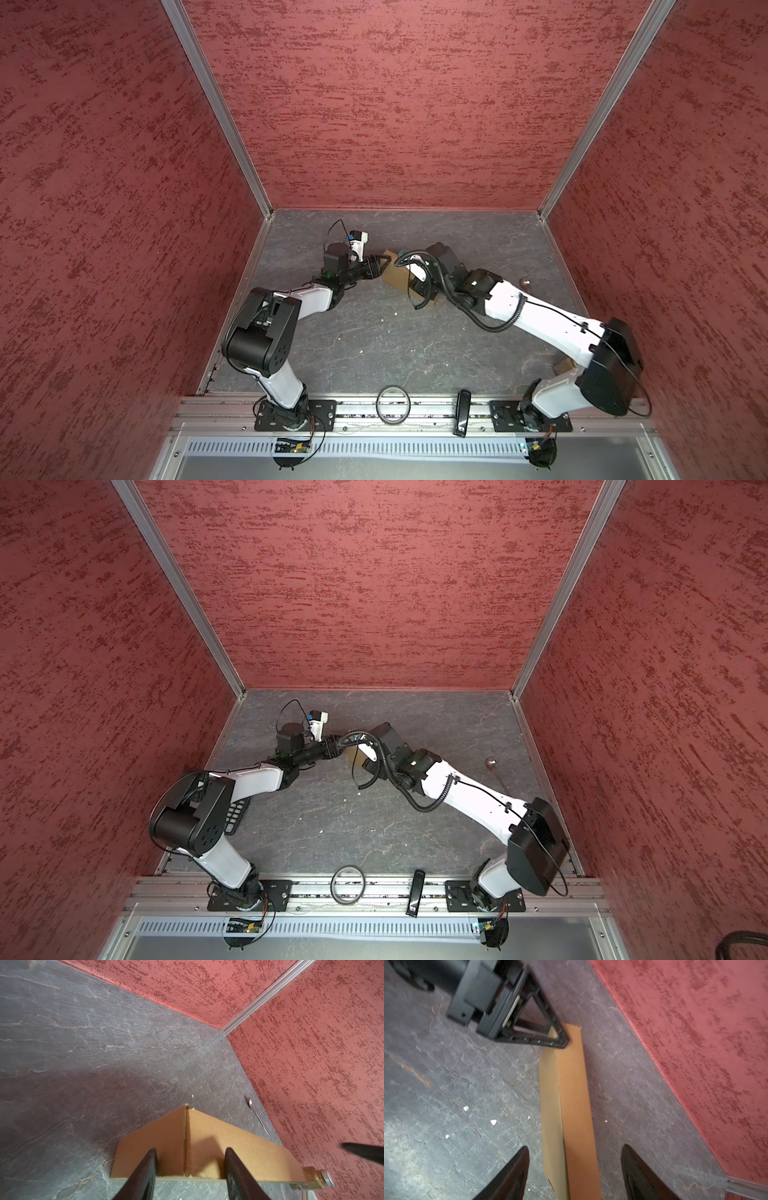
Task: Fold the paper box
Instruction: 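Release the box with the right gripper and draw it back while left holds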
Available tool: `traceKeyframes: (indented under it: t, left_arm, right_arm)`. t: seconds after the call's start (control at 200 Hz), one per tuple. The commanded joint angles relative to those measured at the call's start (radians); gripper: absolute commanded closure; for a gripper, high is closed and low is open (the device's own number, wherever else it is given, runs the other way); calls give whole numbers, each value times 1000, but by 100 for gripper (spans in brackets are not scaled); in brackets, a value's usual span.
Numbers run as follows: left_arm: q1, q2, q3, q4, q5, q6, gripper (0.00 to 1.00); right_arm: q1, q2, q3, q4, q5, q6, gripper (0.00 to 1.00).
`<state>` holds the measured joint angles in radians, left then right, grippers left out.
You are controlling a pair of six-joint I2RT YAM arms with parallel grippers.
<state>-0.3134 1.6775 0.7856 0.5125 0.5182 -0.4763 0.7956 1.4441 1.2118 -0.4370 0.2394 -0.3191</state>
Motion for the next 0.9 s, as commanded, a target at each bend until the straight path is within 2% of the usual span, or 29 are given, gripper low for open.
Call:
traceKeyframes:
  t: [0.0, 0.1, 0.175, 0.356, 0.541, 0.706, 0.897]
  left_arm:
    - [-23, 23, -13, -139, -75, 40, 48]
    - [-39, 18, -12, -151, -98, 45, 48]
    - [-49, 15, -14, -156, -115, 48, 48]
    - [-62, -1, -19, -170, -146, 63, 48]
    - [-72, -12, -20, -182, -173, 74, 48]
    - [-81, -12, -19, -186, -189, 77, 48]
    - [-94, -7, -15, -189, -208, 79, 48]
  right_arm:
    - [-41, -101, -14, 23, 12, 299, 35]
    - [-72, -139, -36, -19, 13, 568, 38]
    - [-106, -166, -89, -17, -36, 758, 38]
    - [-147, -224, -258, 113, -117, 1015, 37]
    - [-179, -225, -358, 251, -179, 1119, 33]
    - [-201, -213, -401, 319, -218, 1153, 33]
    - [-218, -193, -458, 376, -237, 1174, 39]
